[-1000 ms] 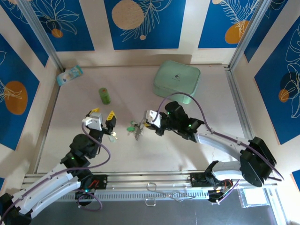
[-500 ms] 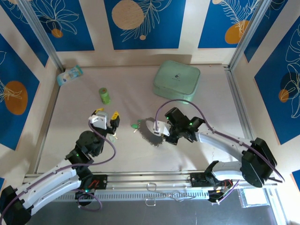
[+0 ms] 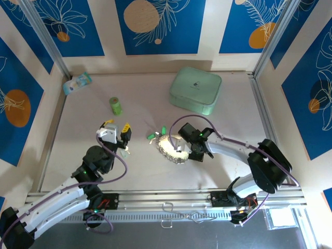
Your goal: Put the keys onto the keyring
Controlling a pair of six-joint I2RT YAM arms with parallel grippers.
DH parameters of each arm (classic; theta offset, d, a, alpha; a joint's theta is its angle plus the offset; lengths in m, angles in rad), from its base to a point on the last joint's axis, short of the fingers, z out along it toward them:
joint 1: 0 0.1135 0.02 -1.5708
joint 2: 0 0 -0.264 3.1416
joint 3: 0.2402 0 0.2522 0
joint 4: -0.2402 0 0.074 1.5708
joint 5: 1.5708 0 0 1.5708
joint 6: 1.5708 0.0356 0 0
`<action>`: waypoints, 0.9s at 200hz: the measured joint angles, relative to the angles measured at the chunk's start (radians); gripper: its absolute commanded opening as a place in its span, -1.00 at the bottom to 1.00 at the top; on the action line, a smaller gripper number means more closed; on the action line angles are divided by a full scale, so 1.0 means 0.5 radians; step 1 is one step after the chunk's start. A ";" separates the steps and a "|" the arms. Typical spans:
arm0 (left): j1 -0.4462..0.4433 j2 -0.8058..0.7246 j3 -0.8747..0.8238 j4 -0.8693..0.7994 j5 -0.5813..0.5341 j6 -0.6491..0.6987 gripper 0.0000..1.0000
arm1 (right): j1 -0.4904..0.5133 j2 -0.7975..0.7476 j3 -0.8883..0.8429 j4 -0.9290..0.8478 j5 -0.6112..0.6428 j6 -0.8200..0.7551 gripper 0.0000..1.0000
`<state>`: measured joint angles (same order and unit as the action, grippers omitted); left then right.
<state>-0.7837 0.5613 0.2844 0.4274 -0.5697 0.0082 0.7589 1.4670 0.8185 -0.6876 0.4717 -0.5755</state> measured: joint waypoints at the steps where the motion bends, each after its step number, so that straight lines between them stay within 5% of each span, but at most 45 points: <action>1: 0.000 -0.002 0.000 -0.001 -0.001 0.000 0.27 | 0.000 0.003 0.000 -0.001 0.003 -0.002 -0.96; 107: 0.000 0.014 -0.002 -0.115 0.023 0.046 0.33 | -0.114 0.144 0.022 -0.071 0.311 -0.047 -0.37; 143: 0.000 0.255 0.104 -0.262 0.165 0.004 0.35 | -0.061 -0.105 0.038 -0.034 0.126 -0.037 -0.35; 180: 0.000 0.578 0.291 -0.459 0.221 -0.183 0.40 | -0.025 -0.630 0.005 0.419 -0.400 0.251 -0.27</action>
<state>-0.7837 0.8505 0.4301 0.1978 -0.4591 -0.0834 0.7464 1.1519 0.8211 -0.4782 0.2718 -0.4500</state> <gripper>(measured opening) 0.691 0.356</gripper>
